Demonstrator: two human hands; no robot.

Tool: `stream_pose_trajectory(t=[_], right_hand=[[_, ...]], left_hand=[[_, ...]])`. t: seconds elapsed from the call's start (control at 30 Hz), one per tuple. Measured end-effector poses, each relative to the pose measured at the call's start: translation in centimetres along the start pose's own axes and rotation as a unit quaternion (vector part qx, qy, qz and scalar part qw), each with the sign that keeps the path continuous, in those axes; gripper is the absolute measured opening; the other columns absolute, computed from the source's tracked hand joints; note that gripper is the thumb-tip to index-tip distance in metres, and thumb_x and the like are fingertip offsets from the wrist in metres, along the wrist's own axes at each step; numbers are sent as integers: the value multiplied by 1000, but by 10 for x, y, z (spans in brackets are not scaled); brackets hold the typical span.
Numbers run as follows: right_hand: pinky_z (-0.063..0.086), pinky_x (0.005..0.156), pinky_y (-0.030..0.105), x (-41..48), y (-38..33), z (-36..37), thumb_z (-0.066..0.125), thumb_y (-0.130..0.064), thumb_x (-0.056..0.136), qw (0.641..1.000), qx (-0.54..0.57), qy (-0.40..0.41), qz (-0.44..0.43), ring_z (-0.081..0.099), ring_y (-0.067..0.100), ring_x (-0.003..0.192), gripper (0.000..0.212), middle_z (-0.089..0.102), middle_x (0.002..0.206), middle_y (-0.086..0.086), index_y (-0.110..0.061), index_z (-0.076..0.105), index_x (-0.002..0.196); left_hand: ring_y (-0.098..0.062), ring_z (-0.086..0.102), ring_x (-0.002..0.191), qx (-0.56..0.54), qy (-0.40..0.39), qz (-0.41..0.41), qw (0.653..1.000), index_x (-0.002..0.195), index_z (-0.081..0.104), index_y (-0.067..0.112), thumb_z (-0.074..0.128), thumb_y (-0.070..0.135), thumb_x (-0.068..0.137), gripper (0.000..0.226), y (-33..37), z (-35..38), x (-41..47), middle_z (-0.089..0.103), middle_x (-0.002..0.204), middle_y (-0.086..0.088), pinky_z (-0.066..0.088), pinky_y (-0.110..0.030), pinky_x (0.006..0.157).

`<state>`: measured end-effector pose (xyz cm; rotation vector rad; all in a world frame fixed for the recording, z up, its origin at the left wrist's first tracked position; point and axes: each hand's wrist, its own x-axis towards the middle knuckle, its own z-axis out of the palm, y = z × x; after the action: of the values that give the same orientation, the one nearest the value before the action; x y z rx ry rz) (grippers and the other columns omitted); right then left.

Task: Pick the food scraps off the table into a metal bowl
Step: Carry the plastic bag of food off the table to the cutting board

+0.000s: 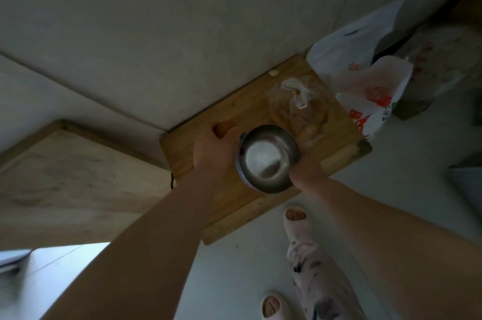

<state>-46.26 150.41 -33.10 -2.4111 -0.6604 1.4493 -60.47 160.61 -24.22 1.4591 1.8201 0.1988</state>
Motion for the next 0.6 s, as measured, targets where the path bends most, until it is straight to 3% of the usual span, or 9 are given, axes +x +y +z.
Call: stream_pose_trajectory(t=[0.03,0.1,0.17,0.27,0.4,0.53,0.6], right_hand=[[42,66,22,-6,5,-6,47,-12,97,999,-38,-4,2,53,16,77,7,53,91,5,-6,50,99],[38,68,25,-18,14,-25,45,-16,99,997,-81,0,4,51,17,78,9,53,85,4,-8,49,98],[38,73,29,-27,22,-49,43,-20,99,997,-73,8,16,59,28,94,19,62,102,13,-5,53,106],[41,88,34,-31,37,-84,42,-20,98,997,-42,40,56,54,34,118,33,56,127,19,-1,49,125],[42,97,38,-24,56,-114,43,-22,96,993,13,94,70,53,37,119,42,53,130,22,0,43,133],[51,86,41,-16,71,-124,49,-15,90,985,89,118,92,61,38,103,37,58,118,24,2,46,123],[54,67,31,-14,73,-124,50,-14,90,981,125,120,88,65,34,85,34,61,109,23,3,47,119]], left_hand=[[-22,59,105,6,-2,9,1000,133,51,15,62,41,86,55,6,2,-1,61,122,-5,46,-31,81],[-28,58,113,14,-11,27,999,132,52,14,61,45,86,56,25,8,-2,61,125,-8,49,-39,93],[-29,57,117,19,-20,44,999,132,52,15,60,49,86,58,47,17,-4,60,127,-9,48,-44,98],[-28,54,122,42,-43,93,994,135,51,15,58,47,89,56,77,38,-6,58,132,-8,43,-37,99],[-25,54,123,25,-70,129,989,136,51,14,61,40,90,53,101,76,-1,57,133,-8,42,-34,100],[-25,58,115,64,-90,130,985,134,51,20,65,32,87,51,95,116,13,60,127,-5,47,-31,94],[-26,59,114,104,-112,122,981,131,53,18,64,32,87,48,81,130,26,61,125,-6,49,-34,95]])
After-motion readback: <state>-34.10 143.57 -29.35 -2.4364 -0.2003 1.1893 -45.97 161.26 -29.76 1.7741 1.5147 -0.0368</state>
